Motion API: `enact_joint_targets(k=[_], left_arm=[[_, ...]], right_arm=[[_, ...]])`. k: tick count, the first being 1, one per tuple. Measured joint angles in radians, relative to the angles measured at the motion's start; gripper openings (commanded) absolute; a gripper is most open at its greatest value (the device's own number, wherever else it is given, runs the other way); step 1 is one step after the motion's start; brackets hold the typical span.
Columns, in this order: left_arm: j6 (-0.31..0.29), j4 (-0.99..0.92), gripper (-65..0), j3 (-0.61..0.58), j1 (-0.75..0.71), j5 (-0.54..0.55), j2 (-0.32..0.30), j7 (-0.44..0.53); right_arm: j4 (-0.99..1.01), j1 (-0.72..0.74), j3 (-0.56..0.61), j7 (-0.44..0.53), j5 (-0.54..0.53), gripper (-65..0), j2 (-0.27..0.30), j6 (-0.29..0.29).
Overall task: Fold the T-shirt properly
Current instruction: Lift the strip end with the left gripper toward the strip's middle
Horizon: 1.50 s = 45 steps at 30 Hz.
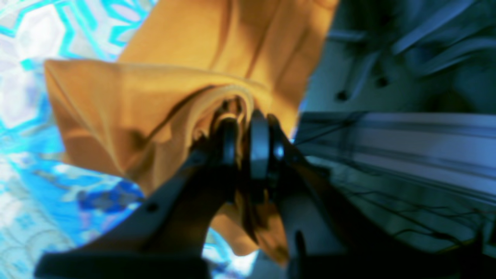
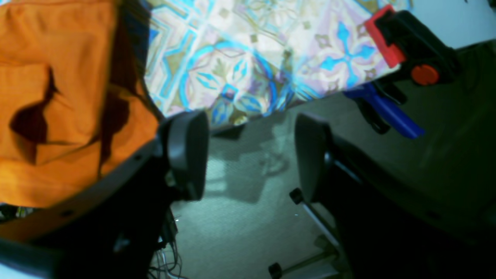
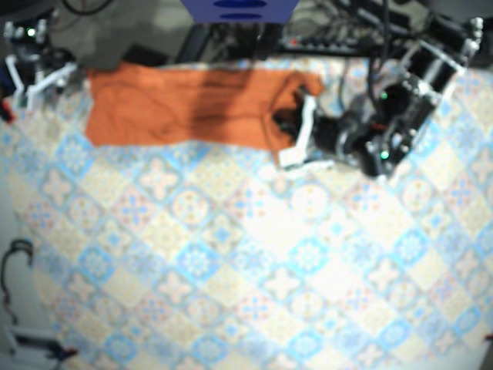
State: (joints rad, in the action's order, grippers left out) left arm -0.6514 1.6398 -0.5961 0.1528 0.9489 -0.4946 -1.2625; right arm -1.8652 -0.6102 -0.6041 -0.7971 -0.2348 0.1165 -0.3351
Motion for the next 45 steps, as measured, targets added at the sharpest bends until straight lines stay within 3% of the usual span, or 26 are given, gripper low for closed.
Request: enact_joint_targets(k=[8, 13, 26, 44, 45], left_arm=[[0.0, -0.001, -65.0, -0.118, 0.039, -0.063, 0.102, -0.002], [0.0, -0.002, -65.0, -0.118, 0.041, -0.127, 0.151, 0.0], [0.0, -0.064, -65.0, -0.118, 0.043, -0.142, 0.23, -0.002], [0.0, -0.064, -65.0, -0.121, 0.06, -0.142, 0.251, -0.002], [0.0, -0.064, -62.5, -0.126, 0.06, -0.141, 0.251, -0.002]], right_arm=[[0.0, 0.0, 0.04, 0.0, 0.003, -30.5, 0.0, 0.005], [0.0, 0.001, 0.055, 0.0, -0.003, -30.5, -0.002, -0.002], [0.0, 0.001, 0.054, 0.004, 0.0, -30.5, -0.016, 0.0], [0.0, -0.002, 0.054, 0.0, 0.0, -30.5, -0.03, 0.0], [0.0, -0.002, 0.054, 0.0, -0.001, -30.5, -0.03, 0.0]])
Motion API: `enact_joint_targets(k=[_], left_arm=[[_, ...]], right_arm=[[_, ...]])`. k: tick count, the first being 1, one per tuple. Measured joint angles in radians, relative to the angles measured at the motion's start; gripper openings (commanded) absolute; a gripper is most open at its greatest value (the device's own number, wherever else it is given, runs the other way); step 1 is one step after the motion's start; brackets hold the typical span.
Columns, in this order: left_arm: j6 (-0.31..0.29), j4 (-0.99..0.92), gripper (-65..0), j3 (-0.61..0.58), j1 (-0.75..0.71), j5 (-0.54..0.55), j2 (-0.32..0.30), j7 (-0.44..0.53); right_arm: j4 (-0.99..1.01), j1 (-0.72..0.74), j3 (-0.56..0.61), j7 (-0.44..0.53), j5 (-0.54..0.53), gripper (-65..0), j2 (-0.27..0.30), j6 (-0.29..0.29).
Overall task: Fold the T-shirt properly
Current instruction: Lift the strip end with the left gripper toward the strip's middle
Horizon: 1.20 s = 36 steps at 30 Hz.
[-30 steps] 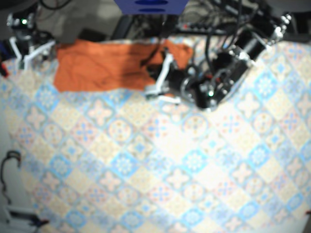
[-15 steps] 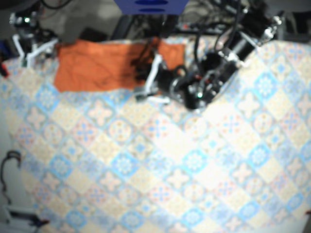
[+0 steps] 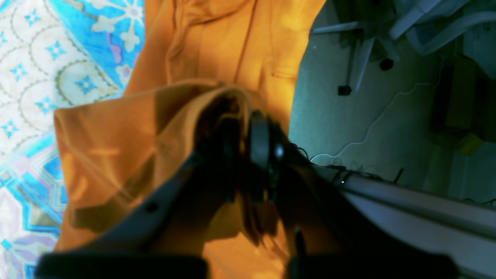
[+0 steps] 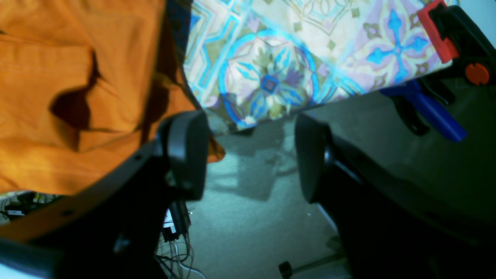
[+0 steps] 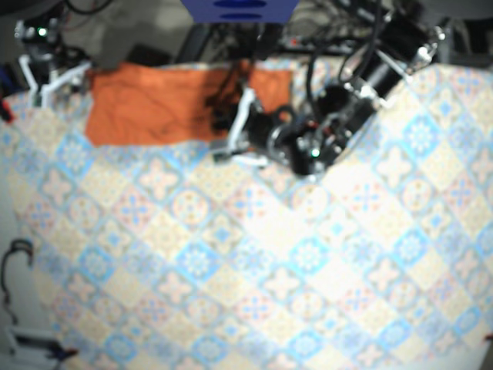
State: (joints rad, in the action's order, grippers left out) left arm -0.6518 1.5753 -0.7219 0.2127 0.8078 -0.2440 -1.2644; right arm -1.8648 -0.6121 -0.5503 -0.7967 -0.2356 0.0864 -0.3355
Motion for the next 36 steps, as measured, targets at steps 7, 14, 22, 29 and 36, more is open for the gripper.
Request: enact_joint_targets(k=[7, 14, 22, 29, 36], left_arm=[[0.0, 0.0, -27.6, -0.03, -0.002, 0.007, 0.001, 0.043], [0.0, 0.0, -4.3, -0.027, -0.002, 0.007, 0.0, 0.043], [0.0, 0.03, 0.0, -0.024, -0.003, 0.016, -0.055, 0.042], [0.0, 0.132, 0.0, 0.053, -0.002, 0.124, -0.094, 0.05], [0.0, 0.128, -16.7, 0.09, -0.003, 0.112, -0.137, 0.043]], right_arm=[[0.0, 0.0, 0.0, 0.0, 0.0, -30.5, 0.0, 0.0], [0.0, 0.0, 0.0, 0.0, 0.0, -30.5, 0.0, 0.0], [0.0, 0.0, 0.0, 0.0, 0.0, -30.5, 0.0, 0.0], [0.0, 0.0, 0.019, 0.003, 0.002, -30.5, 0.0, 0.001], [0.0, 0.008, 0.045, 0.004, 0.0, -30.5, 0.001, 0.0]])
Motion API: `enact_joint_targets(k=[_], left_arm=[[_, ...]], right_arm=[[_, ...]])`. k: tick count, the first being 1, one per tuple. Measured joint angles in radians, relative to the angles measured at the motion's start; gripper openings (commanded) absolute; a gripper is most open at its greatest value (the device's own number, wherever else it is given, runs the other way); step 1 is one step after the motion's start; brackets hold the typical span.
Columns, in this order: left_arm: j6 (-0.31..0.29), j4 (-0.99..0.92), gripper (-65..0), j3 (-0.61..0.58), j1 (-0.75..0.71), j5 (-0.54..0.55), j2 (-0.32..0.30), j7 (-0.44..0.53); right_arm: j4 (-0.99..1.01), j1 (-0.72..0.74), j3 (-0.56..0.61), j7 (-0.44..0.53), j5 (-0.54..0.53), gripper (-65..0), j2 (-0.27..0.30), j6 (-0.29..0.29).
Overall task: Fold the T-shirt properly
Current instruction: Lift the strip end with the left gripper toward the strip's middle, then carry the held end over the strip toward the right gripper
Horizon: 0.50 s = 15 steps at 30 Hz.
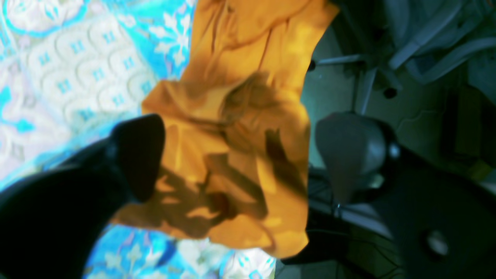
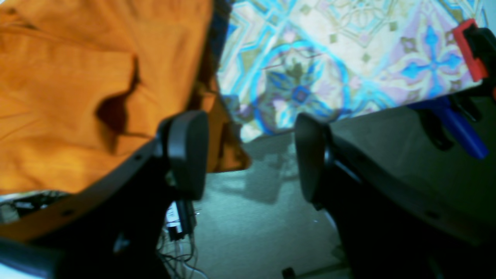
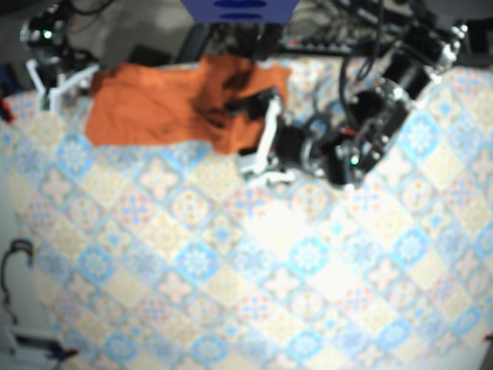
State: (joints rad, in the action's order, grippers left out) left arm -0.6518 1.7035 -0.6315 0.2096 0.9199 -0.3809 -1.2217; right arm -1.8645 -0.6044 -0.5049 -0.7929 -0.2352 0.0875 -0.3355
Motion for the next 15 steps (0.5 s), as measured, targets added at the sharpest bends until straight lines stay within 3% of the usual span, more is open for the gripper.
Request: enact_joint_targets(k=[6, 7, 11, 15], left_arm=[[0.0, -0.085, -60.4, -0.002, -0.002, 0.0, 0.009, 0.011], [0.001, -0.103, -65.0, -0.002, -0.003, -0.005, 0.009, 0.008], [0.005, -0.136, -65.0, -0.002, -0.002, -0.023, 0.017, 0.027], [0.003, -0.194, -65.0, -0.002, 0.003, -0.106, 0.068, 0.04]], right_arm=[[0.002, 0.001, -0.003, 0.0, 0.0, -30.5, -0.001, 0.0], [0.002, 0.0, -0.003, 0.0, 0.0, -30.5, -0.001, 0.0], [0.002, 0.0, -0.003, 0.0, 0.0, -30.5, -0.001, 0.0], [0.002, 0.0, -0.003, 0.003, 0.0, -30.5, -0.001, 0.0]])
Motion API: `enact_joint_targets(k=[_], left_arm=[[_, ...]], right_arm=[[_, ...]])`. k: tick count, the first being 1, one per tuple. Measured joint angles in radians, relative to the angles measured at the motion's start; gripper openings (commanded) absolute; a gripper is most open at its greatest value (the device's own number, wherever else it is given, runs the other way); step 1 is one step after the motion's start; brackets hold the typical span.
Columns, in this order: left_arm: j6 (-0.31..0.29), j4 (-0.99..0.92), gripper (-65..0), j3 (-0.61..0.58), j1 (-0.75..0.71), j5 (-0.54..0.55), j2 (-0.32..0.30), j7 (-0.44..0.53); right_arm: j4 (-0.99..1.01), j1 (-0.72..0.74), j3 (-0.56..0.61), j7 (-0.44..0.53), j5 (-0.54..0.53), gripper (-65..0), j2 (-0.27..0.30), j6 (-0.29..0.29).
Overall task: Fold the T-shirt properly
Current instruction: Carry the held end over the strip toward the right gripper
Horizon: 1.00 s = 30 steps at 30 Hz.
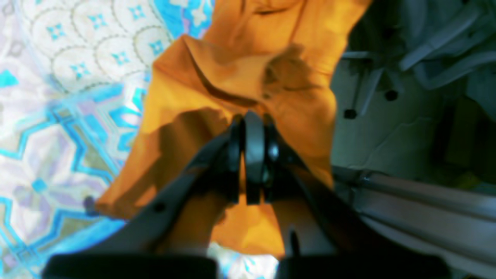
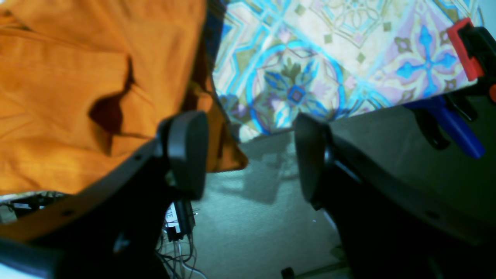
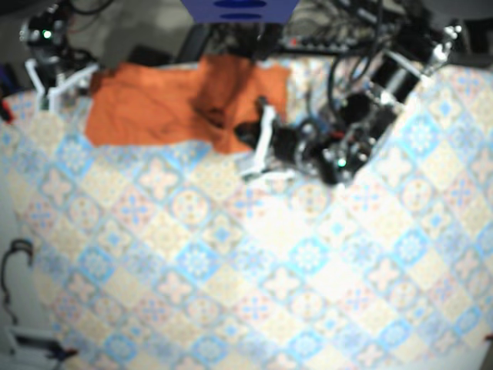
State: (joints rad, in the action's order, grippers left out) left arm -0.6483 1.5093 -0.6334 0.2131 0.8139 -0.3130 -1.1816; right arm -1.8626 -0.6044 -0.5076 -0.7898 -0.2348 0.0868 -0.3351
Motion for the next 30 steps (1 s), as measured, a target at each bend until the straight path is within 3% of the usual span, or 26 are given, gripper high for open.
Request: enact_joint_targets(k=[6, 13, 23, 30], left_arm=[[0.005, -0.099, -65.0, 0.0, -0.008, -0.137, 0.075, -0.001], [0.004, -0.103, -65.0, -0.063, 0.003, -0.154, 0.162, 0.006], [0.004, -0.103, -65.0, -0.068, 0.002, -0.235, 0.214, 0.009], [0.005, -0.154, -65.0, -0.068, -0.001, -0.344, 0.235, 0.133]], right_arm=[[0.0, 0.0, 0.0, 0.001, -0.001, -30.5, 0.0, 0.0], [0.0, 0.0, 0.0, 0.0, 0.0, -30.5, 0.0, 0.0], [0.0, 0.0, 0.0, 0.0, 0.0, -30.5, 0.0, 0.0], [0.0, 0.0, 0.0, 0.0, 0.0, -30.5, 0.0, 0.0]])
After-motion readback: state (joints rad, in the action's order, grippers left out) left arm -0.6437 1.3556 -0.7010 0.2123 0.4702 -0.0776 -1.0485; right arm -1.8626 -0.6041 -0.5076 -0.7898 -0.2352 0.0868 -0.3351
